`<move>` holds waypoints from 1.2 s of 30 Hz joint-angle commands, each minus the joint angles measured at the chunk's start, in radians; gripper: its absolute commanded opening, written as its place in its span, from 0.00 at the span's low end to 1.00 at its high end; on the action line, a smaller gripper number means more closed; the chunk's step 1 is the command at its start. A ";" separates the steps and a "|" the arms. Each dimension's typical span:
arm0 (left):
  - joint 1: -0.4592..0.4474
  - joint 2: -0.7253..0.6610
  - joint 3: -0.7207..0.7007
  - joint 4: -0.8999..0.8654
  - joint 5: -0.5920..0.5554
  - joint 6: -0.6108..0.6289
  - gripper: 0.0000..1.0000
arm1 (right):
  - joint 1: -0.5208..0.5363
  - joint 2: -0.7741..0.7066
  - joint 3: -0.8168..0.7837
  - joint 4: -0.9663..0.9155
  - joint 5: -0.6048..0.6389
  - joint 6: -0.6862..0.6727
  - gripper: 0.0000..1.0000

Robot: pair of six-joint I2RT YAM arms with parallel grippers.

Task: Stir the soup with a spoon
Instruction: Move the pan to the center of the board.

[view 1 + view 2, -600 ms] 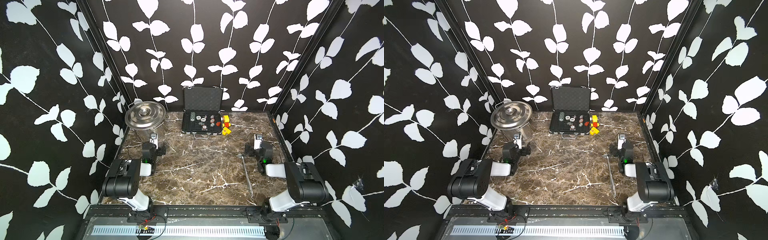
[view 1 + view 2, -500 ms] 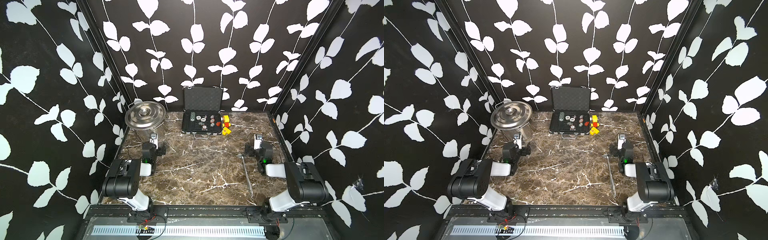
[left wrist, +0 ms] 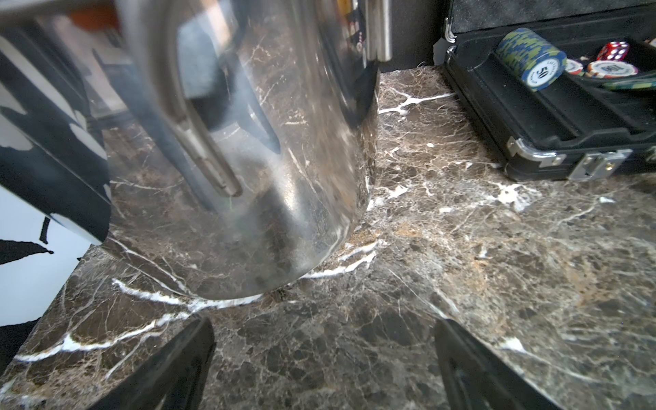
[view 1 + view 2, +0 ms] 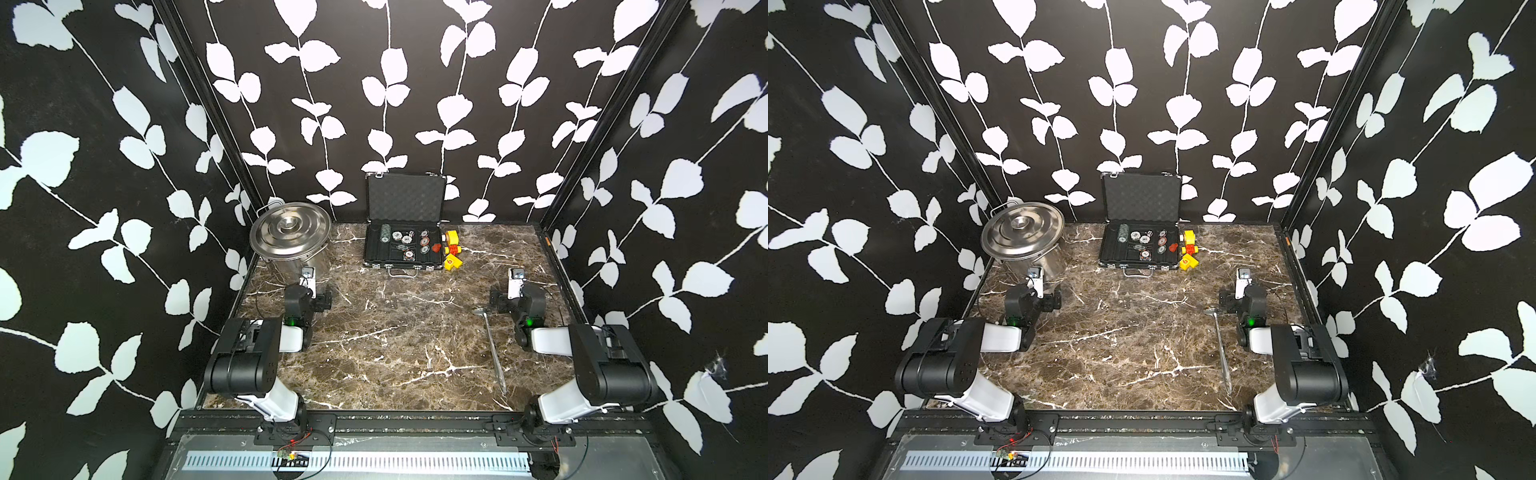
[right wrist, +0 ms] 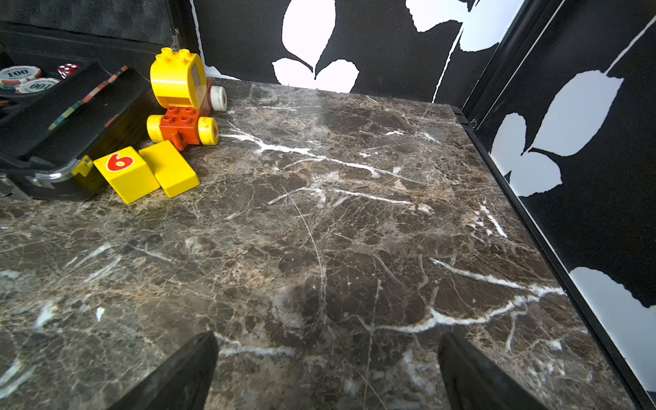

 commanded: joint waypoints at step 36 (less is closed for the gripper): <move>0.007 -0.381 0.890 -1.662 0.067 -0.132 0.92 | 0.172 -0.340 0.454 -0.961 -0.234 0.181 0.87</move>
